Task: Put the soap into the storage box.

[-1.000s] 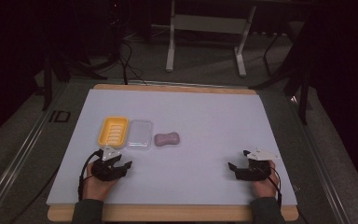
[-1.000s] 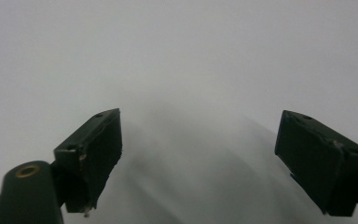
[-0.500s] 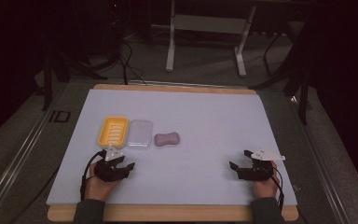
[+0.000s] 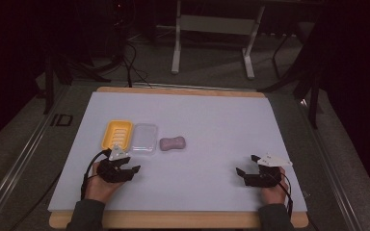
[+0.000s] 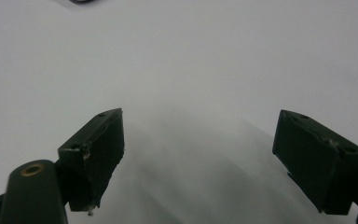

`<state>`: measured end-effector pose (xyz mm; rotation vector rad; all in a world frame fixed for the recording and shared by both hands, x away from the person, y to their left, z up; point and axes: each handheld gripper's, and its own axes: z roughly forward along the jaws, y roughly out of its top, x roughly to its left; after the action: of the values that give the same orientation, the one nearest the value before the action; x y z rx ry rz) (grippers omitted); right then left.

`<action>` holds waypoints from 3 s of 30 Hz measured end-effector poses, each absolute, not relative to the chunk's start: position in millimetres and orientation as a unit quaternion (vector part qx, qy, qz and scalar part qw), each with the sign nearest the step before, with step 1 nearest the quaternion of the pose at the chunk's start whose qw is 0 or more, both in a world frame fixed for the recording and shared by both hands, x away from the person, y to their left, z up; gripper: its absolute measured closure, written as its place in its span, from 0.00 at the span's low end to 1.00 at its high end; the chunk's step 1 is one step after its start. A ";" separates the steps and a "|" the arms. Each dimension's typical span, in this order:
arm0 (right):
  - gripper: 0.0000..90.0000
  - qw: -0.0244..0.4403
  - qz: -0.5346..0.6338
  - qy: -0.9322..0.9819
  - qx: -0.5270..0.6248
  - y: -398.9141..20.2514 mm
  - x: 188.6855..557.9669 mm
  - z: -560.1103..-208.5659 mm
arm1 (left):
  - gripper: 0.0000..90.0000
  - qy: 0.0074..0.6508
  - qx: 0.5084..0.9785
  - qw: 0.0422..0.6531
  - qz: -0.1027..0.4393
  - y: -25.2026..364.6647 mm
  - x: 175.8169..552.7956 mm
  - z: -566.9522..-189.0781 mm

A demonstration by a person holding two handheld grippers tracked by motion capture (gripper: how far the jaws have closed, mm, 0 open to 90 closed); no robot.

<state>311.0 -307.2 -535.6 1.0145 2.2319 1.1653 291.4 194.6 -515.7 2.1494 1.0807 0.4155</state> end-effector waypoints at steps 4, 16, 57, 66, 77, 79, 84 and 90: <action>0.20 0.213 0.419 0.805 0.363 -306.6 310.6 -535.6 | 0.51 0.411 0.827 0.349 0.161 191.0 293.3 -510.4; 0.20 0.217 0.417 0.806 0.360 -305.9 310.0 -535.7 | 0.51 0.377 0.844 0.343 0.164 178.6 304.6 -497.5; 0.20 0.215 0.417 0.806 0.361 -306.1 309.9 -535.6 | 0.46 0.317 0.886 0.296 0.164 154.8 347.8 -468.4; 0.20 0.215 0.417 0.806 0.361 -306.1 310.0 -535.6 | 0.46 0.306 0.890 0.300 0.154 150.4 357.1 -467.3; 0.20 0.215 0.418 0.806 0.361 -306.3 309.9 -535.6 | 0.45 0.299 0.896 0.293 0.147 146.3 368.6 -470.7; 0.20 0.215 0.418 0.806 0.361 -306.2 309.9 -535.5 | 0.45 0.298 0.897 0.290 0.147 146.1 370.0 -470.9; 0.20 0.215 0.419 0.805 0.361 -306.3 309.8 -535.5 | 0.45 0.294 0.899 0.288 0.146 144.9 373.6 -469.7; 0.20 0.216 0.419 0.805 0.360 -306.4 309.8 -535.5 | 0.45 0.284 0.903 0.289 0.144 140.6 378.9 -468.1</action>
<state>309.8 -306.4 -535.5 0.9989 2.2315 1.1609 378.9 140.6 -468.1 2.4107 0.7578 0.3848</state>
